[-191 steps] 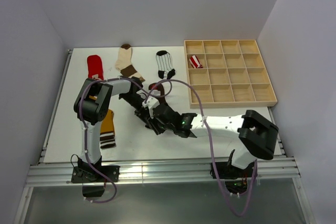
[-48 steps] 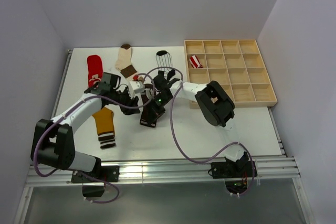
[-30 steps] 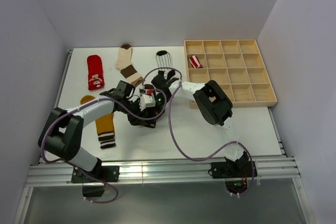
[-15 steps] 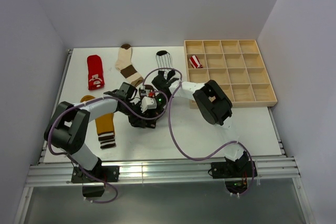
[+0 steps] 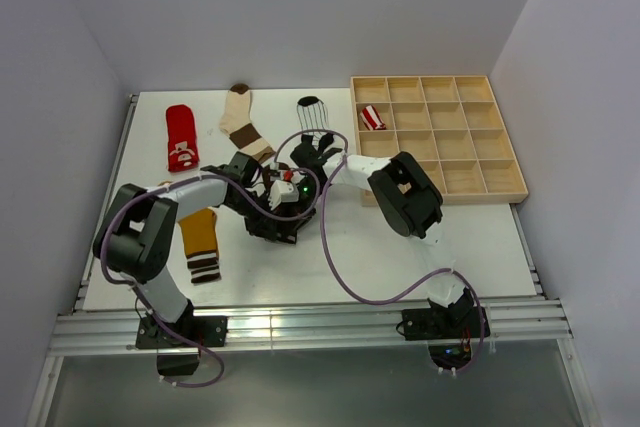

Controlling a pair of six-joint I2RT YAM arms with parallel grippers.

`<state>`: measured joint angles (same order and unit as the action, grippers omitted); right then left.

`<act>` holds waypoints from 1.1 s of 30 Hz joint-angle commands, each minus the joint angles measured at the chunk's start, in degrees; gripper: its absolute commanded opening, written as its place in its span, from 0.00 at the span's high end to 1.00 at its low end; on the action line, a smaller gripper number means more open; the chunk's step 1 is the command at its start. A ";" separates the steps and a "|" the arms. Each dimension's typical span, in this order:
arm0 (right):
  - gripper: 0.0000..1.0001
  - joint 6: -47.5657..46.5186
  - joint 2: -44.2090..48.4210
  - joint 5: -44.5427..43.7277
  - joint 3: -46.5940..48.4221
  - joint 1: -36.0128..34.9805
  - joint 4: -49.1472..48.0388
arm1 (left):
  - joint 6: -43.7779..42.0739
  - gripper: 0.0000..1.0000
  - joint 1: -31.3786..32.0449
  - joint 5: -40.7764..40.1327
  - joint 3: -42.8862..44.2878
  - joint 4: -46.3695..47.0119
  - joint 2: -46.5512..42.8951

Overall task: Roll the socks
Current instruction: Roll the sock at the center of the board.

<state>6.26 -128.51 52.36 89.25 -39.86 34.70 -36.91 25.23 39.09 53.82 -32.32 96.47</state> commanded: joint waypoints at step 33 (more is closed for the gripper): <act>0.62 11.33 35.52 -32.39 -32.48 1.63 -31.63 | -4.49 1.00 -12.66 12.06 16.30 -23.48 22.44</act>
<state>20.43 -96.68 26.28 57.34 -36.93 6.79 -39.64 13.23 54.59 68.01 -53.23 116.16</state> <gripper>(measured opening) 0.387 0.055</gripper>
